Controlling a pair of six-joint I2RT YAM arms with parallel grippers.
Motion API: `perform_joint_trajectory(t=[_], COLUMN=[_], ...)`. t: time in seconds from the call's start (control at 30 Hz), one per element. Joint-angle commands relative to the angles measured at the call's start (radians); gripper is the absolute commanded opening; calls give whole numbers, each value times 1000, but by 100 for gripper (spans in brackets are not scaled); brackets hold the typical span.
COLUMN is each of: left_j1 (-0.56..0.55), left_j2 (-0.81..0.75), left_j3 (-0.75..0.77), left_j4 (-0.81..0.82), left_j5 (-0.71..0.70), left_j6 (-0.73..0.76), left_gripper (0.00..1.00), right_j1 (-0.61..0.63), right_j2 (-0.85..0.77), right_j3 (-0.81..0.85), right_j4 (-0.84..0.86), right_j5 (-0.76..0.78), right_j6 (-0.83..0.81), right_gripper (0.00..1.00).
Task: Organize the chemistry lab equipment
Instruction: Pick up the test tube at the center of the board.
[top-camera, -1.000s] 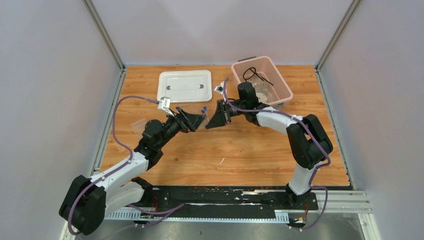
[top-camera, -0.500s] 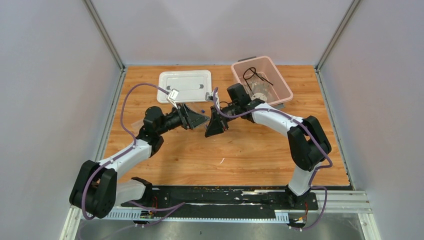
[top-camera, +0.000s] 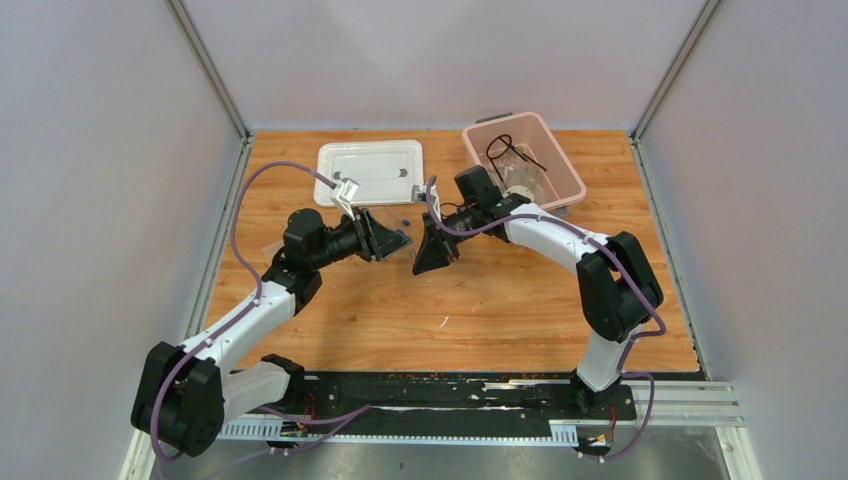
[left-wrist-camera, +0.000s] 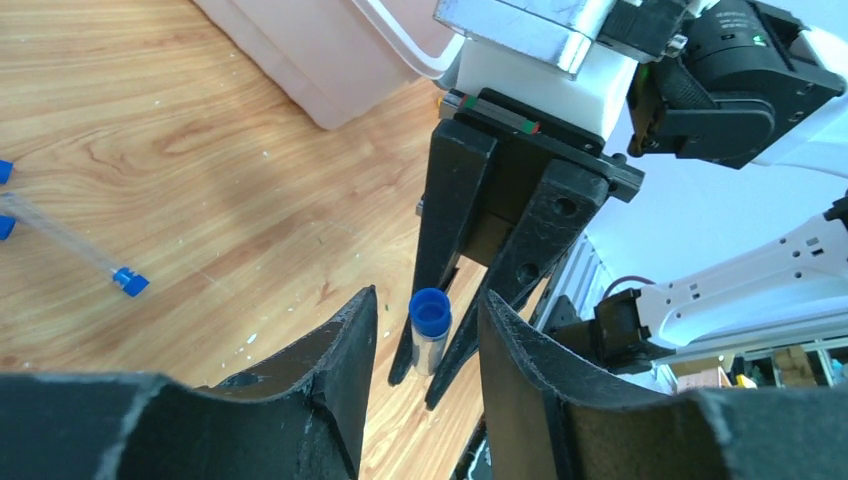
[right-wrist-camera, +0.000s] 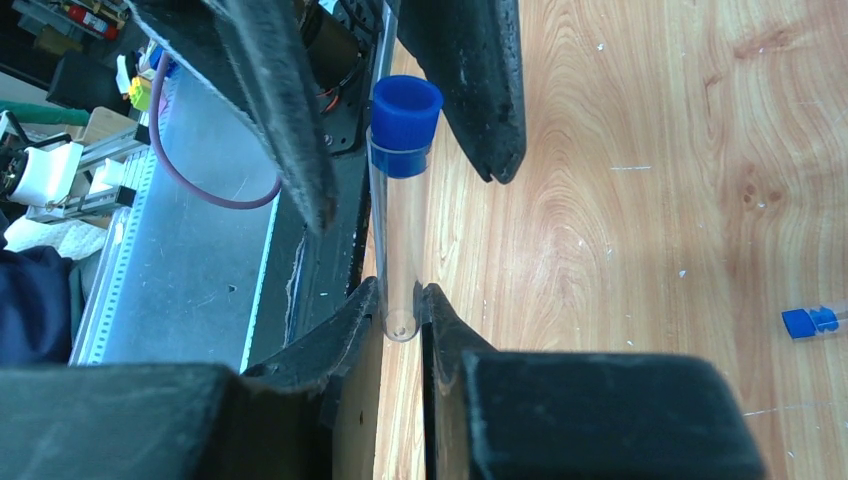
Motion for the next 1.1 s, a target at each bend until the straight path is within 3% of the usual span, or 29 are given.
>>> perform_joint_trajectory(t=[0.0,0.2,0.33,0.37,0.5,0.63,0.83,0.97,1.07], left_j1=[5,5,4,4,5,5,5,5,8], left_j2=[2,2,1,-1,-22,-61,-150,-186,-183], left_j3=[37,39,43,44,43,54,84,65,47], left_j4=[-15,-14,-26,-36,-79,-207,-474,-526,-516], left_j5=[5,13,24,22,-21,-117,-499,-865,-1064], left_j6=[38,41,58,67,108,193,385,444,444], left_gripper=[46,29,0,0,0,0,0,0,0], right_j1=[14,21,23,23,24,23,23,23,23], right_j2=[-5,3,8,9,5,-8,-18,-18,-19], right_j3=[44,51,58,59,68,79,97,102,104], right_j4=[-25,-40,-51,-56,-76,-105,-152,-169,-175], right_j5=[-14,-13,-14,-12,16,78,155,149,146], right_j6=[-52,-65,-67,-68,-68,-86,-135,-148,-154], right_gripper=[0,0,1,4,40,54,56,56,55])
